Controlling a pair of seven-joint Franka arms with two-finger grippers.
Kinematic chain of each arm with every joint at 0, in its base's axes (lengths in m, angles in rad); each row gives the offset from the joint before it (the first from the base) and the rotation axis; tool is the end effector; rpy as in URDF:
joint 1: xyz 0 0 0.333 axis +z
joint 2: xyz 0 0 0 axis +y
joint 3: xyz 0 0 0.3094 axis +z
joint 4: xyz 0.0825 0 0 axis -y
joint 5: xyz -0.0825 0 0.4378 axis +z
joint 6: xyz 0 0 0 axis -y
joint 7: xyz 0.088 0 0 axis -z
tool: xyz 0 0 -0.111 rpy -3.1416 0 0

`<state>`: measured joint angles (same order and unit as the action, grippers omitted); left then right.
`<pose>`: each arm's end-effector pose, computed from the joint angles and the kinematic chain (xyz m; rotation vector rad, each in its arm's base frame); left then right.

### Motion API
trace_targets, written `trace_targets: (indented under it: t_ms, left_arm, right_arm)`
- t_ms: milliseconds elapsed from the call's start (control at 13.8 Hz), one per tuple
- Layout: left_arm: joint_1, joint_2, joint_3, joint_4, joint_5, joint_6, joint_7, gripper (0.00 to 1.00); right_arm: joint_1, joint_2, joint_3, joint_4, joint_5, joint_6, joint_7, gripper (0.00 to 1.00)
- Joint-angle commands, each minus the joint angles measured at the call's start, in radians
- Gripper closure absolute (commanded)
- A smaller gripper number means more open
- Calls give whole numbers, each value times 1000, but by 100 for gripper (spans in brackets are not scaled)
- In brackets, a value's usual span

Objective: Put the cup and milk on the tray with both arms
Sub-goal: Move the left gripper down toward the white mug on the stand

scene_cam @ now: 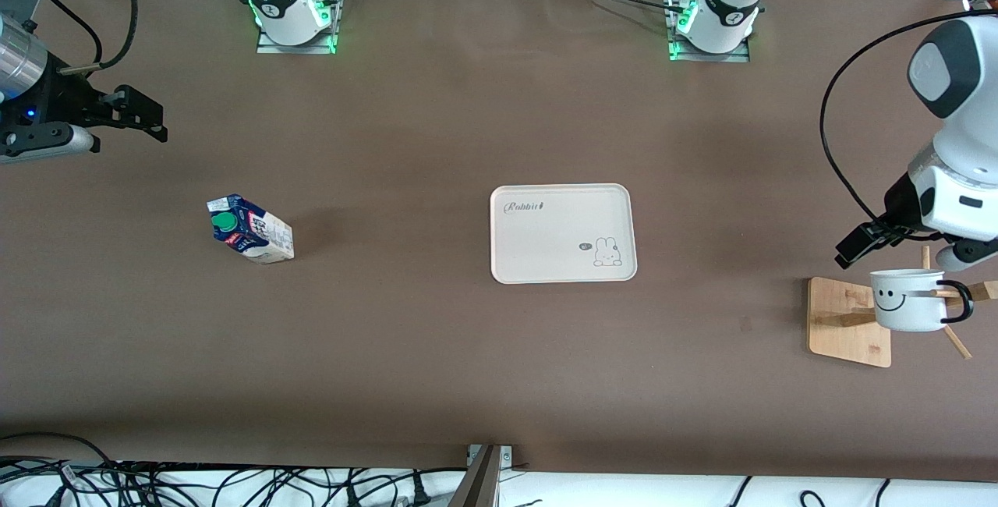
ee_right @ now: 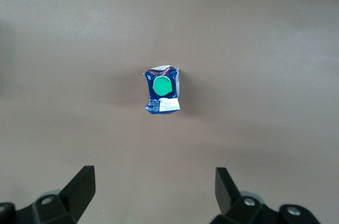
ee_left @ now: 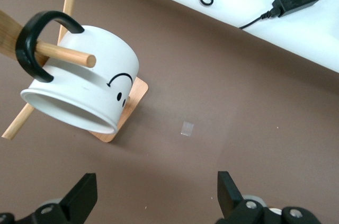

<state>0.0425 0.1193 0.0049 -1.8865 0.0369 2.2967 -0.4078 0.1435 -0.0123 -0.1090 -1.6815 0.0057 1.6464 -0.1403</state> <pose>0.6659 0.0324 0.4396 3.0148 0.6657 0.4537 0.6076 0.0213 0.5695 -3.1213 -0.2728 0.0352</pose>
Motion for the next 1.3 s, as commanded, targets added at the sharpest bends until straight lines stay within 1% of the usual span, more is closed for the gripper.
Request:
trace_targets:
  t_ms: [0, 144, 433, 578, 722, 795, 867, 939, 1084, 1156, 1228]
  left_arm:
    - [51, -66, -11, -118, 8, 102, -9, 0]
    - [63, -63, -11, -147, 1, 169, -9, 0]
    - [76, -56, -11, -235, 0, 403, -11, 0]
    - [77, -34, -13, -247, -2, 487, -14, 0]
    - [80, -27, -13, -246, -21, 500, -19, 0]
    - [80, -7, -11, -241, -85, 501, -19, 2]
    - [85, 6, -11, -237, -173, 503, -17, 2]
    - [86, 19, -11, -234, -228, 503, -5, 2]
    - [94, 42, -11, -215, -239, 523, 0, 4]
    - [97, 62, -11, -198, -232, 544, 21, 9]
    - [99, 78, -11, -189, -242, 570, 59, 11]
  right_arm:
    - [-13, 9, 5, 22, 20, -8, -9, 0]
    - [-13, 9, 5, 22, 20, -8, -9, 0]
    - [-13, 9, 5, 22, 20, -8, -7, 0]
    - [-13, 9, 5, 22, 20, -8, -7, 0]
    - [-13, 9, 5, 22, 20, -8, -7, 0]
    - [-13, 9, 5, 22, 20, -7, -7, 0]
    - [-13, 9, 5, 22, 20, -7, -7, 0]
    - [-13, 9, 5, 22, 20, -7, -7, 0]
    - [-13, 9, 5, 22, 20, -8, -7, 0]
    - [-13, 9, 5, 22, 20, -8, -7, 0]
    - [-12, 9, 5, 22, 20, -8, -7, 0]
